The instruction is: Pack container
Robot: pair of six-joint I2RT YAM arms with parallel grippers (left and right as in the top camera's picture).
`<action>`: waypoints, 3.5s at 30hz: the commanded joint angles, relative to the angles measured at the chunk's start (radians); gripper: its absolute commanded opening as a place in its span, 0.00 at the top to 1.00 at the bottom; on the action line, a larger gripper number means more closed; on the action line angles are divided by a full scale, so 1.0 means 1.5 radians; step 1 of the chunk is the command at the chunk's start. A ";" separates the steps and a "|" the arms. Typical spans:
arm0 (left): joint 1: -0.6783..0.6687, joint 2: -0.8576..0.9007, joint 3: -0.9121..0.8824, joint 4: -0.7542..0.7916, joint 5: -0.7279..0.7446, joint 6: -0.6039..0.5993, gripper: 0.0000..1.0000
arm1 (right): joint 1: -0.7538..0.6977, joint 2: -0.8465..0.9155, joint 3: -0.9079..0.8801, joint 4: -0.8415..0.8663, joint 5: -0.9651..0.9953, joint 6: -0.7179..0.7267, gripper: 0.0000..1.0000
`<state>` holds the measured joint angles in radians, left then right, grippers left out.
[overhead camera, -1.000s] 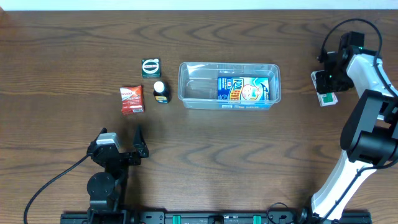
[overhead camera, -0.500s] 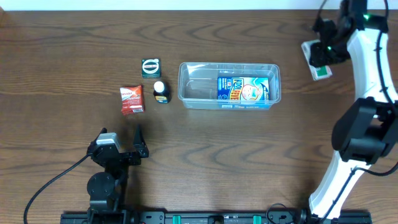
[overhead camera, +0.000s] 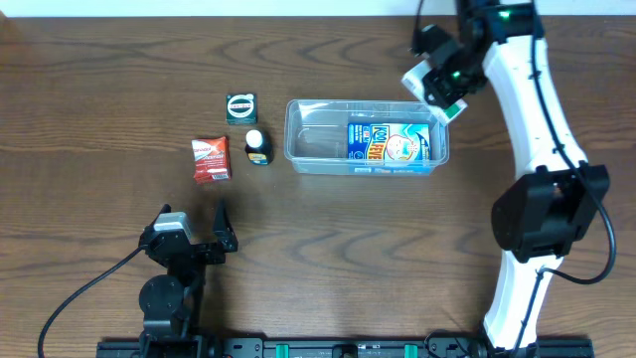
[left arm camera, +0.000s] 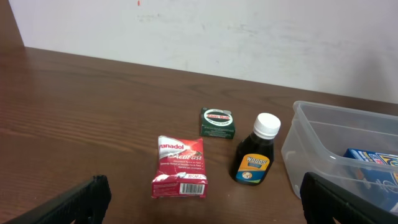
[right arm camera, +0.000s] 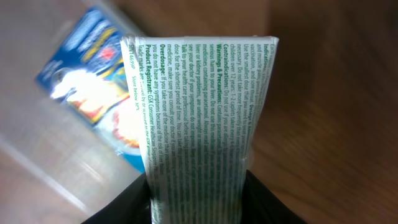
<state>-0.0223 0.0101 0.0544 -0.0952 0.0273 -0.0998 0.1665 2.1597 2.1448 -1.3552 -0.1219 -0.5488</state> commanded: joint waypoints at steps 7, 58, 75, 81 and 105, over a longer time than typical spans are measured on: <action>0.003 -0.004 -0.021 -0.007 0.010 0.009 0.02 | 0.086 -0.007 0.013 -0.036 -0.017 -0.136 0.59; 0.003 -0.003 -0.021 -0.007 0.010 0.009 0.02 | 0.072 -0.007 -0.037 -0.065 -0.045 -0.409 0.51; 0.003 -0.003 -0.021 -0.007 0.010 0.009 0.02 | 0.008 -0.054 0.164 -0.020 -0.053 -0.059 0.01; 0.003 -0.003 -0.021 -0.007 0.010 0.009 0.02 | -0.138 -0.054 0.165 0.024 -0.021 0.195 0.01; 0.003 0.093 0.133 -0.122 0.114 0.031 0.02 | -0.409 -0.054 0.165 0.024 -0.021 0.258 0.01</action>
<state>-0.0223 0.0631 0.1246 -0.2325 0.1413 -0.0956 -0.4362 2.0895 2.3814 -1.3190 -0.1528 -0.1795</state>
